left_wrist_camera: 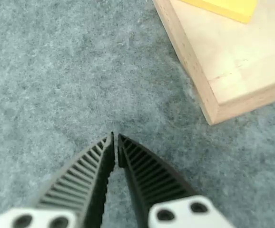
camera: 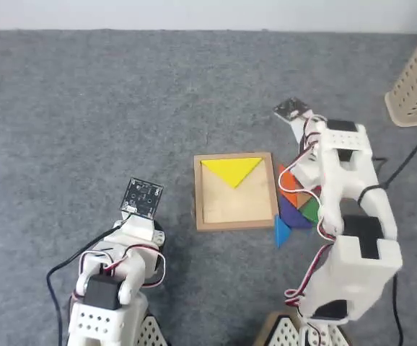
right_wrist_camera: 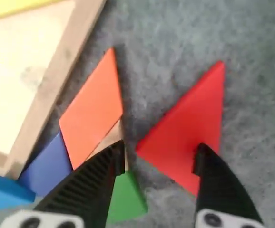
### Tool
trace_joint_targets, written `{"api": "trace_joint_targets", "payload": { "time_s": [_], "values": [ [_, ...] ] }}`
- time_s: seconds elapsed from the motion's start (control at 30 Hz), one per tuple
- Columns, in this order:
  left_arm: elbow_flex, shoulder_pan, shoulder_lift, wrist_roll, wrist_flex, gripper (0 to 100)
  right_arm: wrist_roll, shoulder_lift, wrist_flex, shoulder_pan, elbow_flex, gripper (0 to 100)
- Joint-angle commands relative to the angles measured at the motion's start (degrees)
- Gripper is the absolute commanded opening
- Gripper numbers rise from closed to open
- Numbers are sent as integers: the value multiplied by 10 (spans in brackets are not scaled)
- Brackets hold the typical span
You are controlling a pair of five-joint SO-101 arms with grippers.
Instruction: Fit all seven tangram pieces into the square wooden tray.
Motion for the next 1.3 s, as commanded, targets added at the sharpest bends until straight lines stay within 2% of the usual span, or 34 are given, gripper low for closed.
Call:
{"api": "trace_joint_targets", "payload": {
  "time_s": [0.0,0.2,0.37,0.5,0.73,1.07,1.27],
  "values": [
    [-10,-2,-11,4,4,12,10,-7,-14,8,-11,308],
    [-10,-2,-11,4,4,12,14,78,-9,23,-64,307],
    [-10,-2,-11,4,4,12,34,110,44,32,-105,295],
    [-10,-2,-11,4,4,12,26,113,45,32,-109,207],
    [-10,-2,-11,4,4,12,-84,83,51,43,-142,2],
    [-10,-2,-11,4,4,12,-91,-44,88,41,-130,8],
    [-10,-2,-11,4,4,12,-97,-159,26,44,-33,8]
  ]
}}
